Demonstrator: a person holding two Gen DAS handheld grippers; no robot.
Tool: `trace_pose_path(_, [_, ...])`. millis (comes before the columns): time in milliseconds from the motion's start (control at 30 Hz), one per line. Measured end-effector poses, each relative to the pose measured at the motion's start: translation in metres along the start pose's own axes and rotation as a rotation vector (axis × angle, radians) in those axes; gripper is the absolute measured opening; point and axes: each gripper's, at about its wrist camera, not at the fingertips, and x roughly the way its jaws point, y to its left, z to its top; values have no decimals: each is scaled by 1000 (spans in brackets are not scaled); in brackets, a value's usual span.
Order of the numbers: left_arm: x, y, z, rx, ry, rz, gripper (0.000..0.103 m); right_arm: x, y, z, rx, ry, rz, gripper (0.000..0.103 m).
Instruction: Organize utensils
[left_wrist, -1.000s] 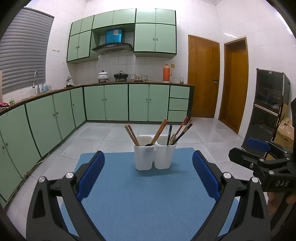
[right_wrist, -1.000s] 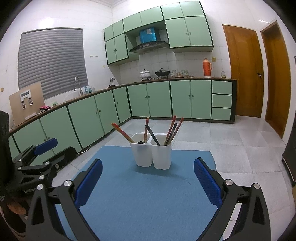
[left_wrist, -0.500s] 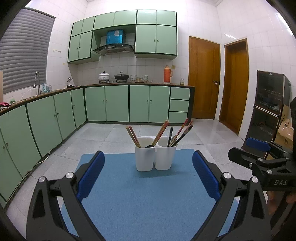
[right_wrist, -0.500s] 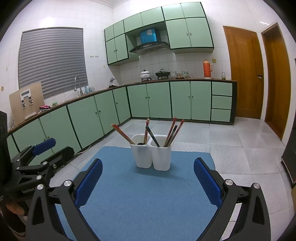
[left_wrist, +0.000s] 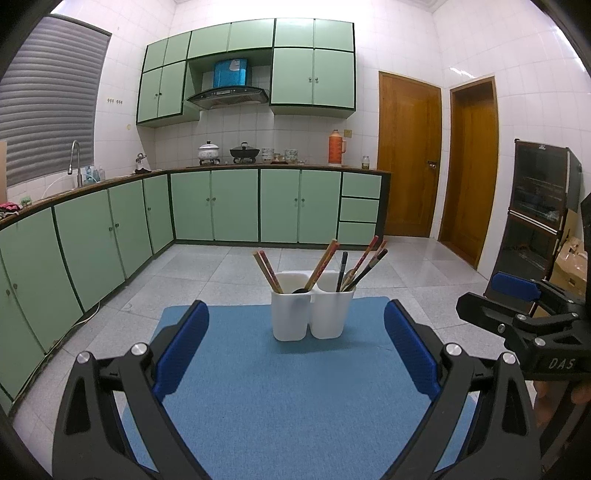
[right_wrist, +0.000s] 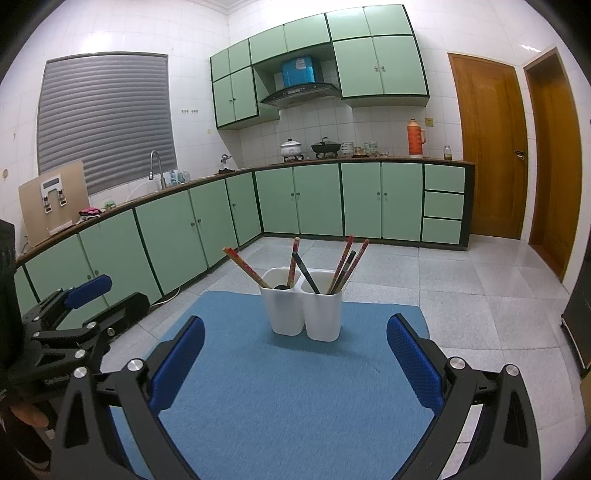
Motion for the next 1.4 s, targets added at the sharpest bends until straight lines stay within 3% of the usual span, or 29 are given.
trace_pose_path(1400, [0,1,-1,0,-1,-1,93,1,1,-4,-3,5,-1,97])
